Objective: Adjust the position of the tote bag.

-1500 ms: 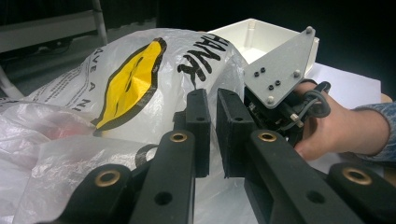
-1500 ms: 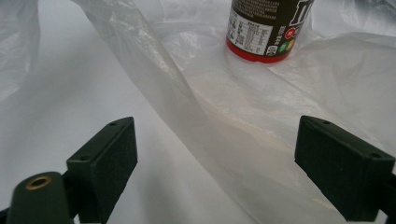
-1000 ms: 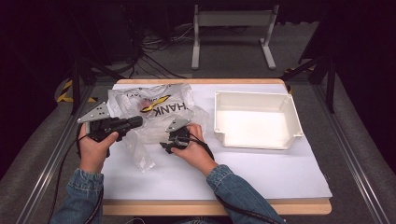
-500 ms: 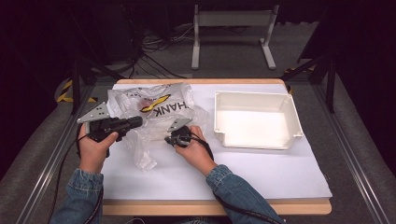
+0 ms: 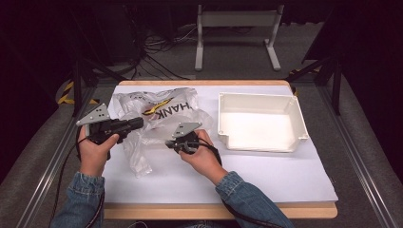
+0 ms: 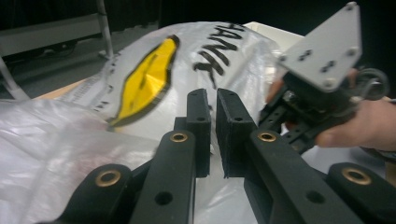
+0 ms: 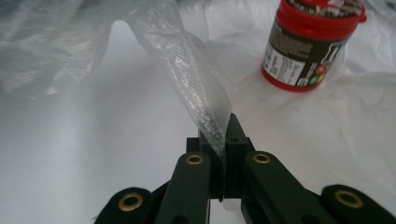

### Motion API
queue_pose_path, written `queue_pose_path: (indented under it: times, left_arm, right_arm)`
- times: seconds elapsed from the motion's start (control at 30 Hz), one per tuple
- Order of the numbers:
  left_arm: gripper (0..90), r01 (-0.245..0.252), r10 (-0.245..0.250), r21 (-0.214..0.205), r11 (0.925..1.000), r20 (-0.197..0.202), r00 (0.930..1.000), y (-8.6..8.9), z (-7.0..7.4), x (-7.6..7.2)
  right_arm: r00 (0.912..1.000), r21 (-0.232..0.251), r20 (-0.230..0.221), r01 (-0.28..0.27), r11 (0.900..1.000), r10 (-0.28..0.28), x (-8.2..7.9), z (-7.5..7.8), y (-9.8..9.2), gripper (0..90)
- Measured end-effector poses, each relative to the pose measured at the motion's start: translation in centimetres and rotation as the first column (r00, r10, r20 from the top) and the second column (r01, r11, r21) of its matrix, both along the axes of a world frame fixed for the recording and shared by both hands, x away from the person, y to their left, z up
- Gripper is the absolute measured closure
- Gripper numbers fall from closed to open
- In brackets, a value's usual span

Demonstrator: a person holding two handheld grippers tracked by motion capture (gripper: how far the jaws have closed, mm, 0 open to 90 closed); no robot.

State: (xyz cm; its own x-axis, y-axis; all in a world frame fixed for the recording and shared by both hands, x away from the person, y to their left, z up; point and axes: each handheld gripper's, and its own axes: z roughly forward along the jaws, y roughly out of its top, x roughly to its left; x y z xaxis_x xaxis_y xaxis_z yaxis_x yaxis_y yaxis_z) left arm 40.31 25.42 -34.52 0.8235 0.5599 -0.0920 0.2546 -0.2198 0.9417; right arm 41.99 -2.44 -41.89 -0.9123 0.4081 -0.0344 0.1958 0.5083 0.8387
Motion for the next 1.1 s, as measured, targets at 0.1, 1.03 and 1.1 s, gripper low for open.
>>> queue_pose_path:
  times: [0.1, 1.03, 1.1]
  left_arm:
    - [84.7, -0.008, 0.008, -0.006, 1.0, 0.005, 1.0, 0.1, 0.2, -0.2]
    - [12.7, 0.095, -0.095, -0.026, 0.9951, 0.013, 0.9954, -2.4, 2.9, -2.4]
    - [10.1, 0.127, -0.127, -0.016, 0.9917, 0.009, 0.9918, -3.1, 3.1, -2.9]
  right_arm:
    - [0.9997, 0.009, 0.008, -0.022, 0.9997, 0.022, -1.0, 0.6, -0.5, 90.0]
    - [0.9924, 0.102, 0.018, -0.123, 0.9872, 0.122, -5.7, 4.0, -4.0, 90.0]
    - [0.9927, 0.103, 0.017, -0.121, 0.9873, 0.12, -5.7, 4.1, -4.0, 90.0]
